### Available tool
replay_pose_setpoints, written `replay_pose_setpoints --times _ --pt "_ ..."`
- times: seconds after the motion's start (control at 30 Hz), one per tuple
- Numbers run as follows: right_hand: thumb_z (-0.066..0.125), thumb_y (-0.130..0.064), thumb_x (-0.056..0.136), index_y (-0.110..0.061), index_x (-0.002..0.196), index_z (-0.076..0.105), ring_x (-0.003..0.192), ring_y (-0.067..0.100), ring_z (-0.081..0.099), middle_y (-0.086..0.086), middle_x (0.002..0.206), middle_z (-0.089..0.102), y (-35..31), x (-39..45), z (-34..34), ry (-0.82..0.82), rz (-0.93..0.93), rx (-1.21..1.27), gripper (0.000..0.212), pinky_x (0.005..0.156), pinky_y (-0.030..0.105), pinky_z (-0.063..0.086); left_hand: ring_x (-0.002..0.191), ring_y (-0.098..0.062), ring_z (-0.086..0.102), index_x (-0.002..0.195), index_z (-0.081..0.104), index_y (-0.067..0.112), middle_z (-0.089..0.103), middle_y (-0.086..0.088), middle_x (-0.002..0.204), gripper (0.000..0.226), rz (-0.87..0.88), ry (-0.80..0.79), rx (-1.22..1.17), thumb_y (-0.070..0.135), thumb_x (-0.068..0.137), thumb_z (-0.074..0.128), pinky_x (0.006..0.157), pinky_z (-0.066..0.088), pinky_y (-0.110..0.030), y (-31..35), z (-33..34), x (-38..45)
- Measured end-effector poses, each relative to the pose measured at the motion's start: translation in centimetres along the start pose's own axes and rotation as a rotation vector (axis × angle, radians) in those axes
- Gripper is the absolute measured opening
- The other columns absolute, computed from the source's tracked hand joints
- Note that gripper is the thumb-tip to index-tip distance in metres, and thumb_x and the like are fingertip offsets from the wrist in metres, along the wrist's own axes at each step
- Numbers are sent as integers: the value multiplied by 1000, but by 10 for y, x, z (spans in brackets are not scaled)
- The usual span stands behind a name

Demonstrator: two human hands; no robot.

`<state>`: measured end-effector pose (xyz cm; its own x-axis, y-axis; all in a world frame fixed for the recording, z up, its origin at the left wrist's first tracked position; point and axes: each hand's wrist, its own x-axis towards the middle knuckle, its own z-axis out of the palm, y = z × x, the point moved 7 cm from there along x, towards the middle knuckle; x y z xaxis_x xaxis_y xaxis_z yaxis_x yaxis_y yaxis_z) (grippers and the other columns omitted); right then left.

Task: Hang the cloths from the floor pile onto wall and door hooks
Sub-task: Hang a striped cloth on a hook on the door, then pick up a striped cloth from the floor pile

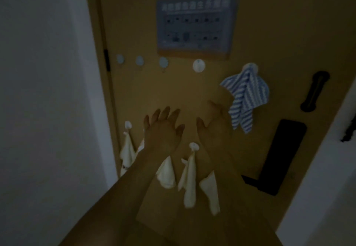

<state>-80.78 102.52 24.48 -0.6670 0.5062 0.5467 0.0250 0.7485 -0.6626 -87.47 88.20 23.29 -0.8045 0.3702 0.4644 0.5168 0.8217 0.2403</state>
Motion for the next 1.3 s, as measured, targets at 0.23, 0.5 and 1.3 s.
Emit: replay_pose_setpoints --times 0.23,0.5,1.3 --pt "56 -35 92 -28 147 33 139 20 31 2 152 33 -42 -56 34 -96 -26 15 60 113 38 30 149 -22 8 151 22 38 16 4 162 54 -176 19 -12 52 99 30 118 3 -51 -65 -23 -68" --pt "62 -26 90 -22 141 42 132 21 41 3 143 45 -109 -141 79 -223 -65 166 55 111 33 32 149 -20 8 150 22 41 16 7 161 54 -417 31 -61 54 98 28 120 5 -52 -155 -61 -181" --pt "60 -36 93 -29 144 38 138 11 34 -8 150 38 -415 -479 223 -985 -528 441 57 115 35 31 149 -19 14 150 25 38 22 6 160 55 -1071 293 192 51 98 36 120 10 -51 -390 -269 -528"
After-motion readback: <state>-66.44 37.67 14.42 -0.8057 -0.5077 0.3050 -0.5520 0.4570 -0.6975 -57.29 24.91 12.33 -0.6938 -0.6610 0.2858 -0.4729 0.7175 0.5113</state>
